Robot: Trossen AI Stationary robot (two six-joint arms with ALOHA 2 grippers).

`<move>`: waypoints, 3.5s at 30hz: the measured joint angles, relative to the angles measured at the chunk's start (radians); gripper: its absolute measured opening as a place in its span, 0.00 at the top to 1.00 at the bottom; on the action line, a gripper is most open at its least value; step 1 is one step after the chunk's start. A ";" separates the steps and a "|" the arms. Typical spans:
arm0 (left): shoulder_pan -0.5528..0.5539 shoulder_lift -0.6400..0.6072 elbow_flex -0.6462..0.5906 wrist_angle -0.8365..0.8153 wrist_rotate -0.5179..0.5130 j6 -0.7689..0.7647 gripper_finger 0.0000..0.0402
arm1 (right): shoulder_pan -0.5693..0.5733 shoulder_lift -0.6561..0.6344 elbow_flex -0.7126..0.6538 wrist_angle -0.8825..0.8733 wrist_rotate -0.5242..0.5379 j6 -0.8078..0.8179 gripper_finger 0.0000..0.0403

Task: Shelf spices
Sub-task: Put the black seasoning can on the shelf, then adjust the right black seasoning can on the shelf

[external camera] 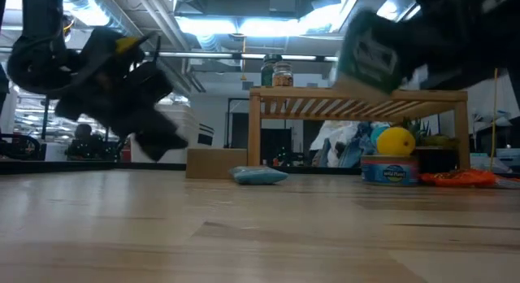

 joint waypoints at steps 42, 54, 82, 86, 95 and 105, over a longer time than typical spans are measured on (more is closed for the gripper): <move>-0.146 0.000 0.133 0.011 -0.071 0.063 0.59 | -1.086 -0.186 0.612 -1.010 -0.728 -0.412 0.68; -0.146 0.000 0.133 0.006 -0.085 0.068 0.59 | -1.097 -0.017 0.614 -0.912 -0.757 -0.441 0.58; -0.146 0.001 0.133 -0.041 -0.115 0.061 0.59 | -1.097 -0.030 0.675 -0.892 -0.723 -0.382 0.46; -0.146 0.001 0.133 -0.038 -0.127 0.040 0.59 | -1.097 -0.079 0.681 -0.946 -0.726 -0.385 0.46; -0.148 0.001 0.133 -0.031 -0.155 0.012 0.59 | -1.097 -0.331 0.682 -1.248 -0.697 -0.477 0.46; -0.244 0.001 0.197 -0.044 -0.328 -0.004 0.59 | -1.096 -0.487 0.679 -1.518 -0.695 -0.468 0.46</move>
